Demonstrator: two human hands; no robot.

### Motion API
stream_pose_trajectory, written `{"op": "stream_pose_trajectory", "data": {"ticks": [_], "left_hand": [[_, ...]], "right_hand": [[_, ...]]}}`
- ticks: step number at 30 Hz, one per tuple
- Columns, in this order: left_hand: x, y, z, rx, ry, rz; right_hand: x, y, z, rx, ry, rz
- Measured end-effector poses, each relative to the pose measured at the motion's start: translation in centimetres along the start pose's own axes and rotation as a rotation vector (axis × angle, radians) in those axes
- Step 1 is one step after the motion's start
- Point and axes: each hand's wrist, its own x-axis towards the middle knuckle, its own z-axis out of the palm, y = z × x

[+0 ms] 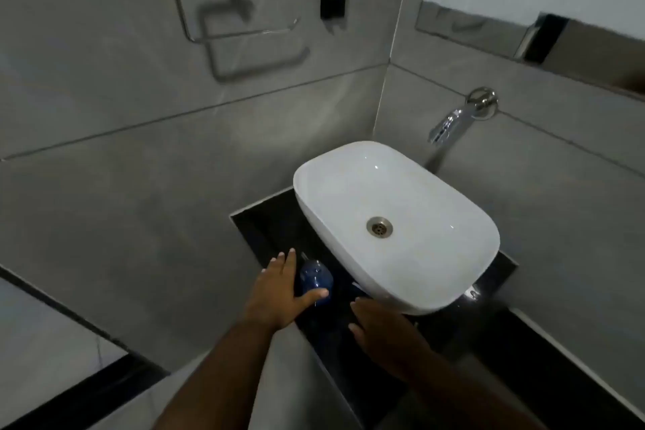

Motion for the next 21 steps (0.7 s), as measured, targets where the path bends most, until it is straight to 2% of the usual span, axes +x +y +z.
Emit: {"op": "stream_pose_trajectory", "data": {"ticks": [1, 4, 6, 8, 9, 11, 15, 18, 21], "left_hand": [[0.2, 0.1, 0.1, -0.007, 0.010, 0.010], [0.9, 0.4, 0.2, -0.023, 0.007, -0.006], [1.2, 0.5, 0.7, -0.010, 0.002, 0.003], [1.5, 0.2, 1.1, 0.020, -0.006, 0.009], [1.7, 0.0, 1.2, 0.028, -0.010, 0.004], [2.0, -0.1, 1.3, 0.028, -0.019, -0.012], [2.2, 0.2, 1.4, -0.026, -0.033, -0.045], [2.2, 0.5, 1.5, -0.056, -0.025, -0.047], [2.2, 0.8, 1.6, -0.074, -0.015, -0.026]], "right_hand": [[-0.4, 0.3, 0.5, -0.062, -0.001, 0.066], [-2.0, 1.9, 1.3, -0.134, -0.309, 0.248], [-2.4, 2.6, 1.9, -0.220, -0.412, 0.267], [-2.2, 2.4, 1.7, -0.329, -0.420, 0.279], [-2.3, 2.4, 2.1, -0.357, -0.356, 0.283], [-2.1, 2.0, 2.7, -0.354, -0.257, 0.289], [-2.4, 2.6, 3.4, -0.258, -0.200, 0.269], [-2.6, 2.6, 3.6, -0.277, -0.220, 0.297], [-1.9, 1.8, 3.3, -0.282, -0.359, 0.318]]}}
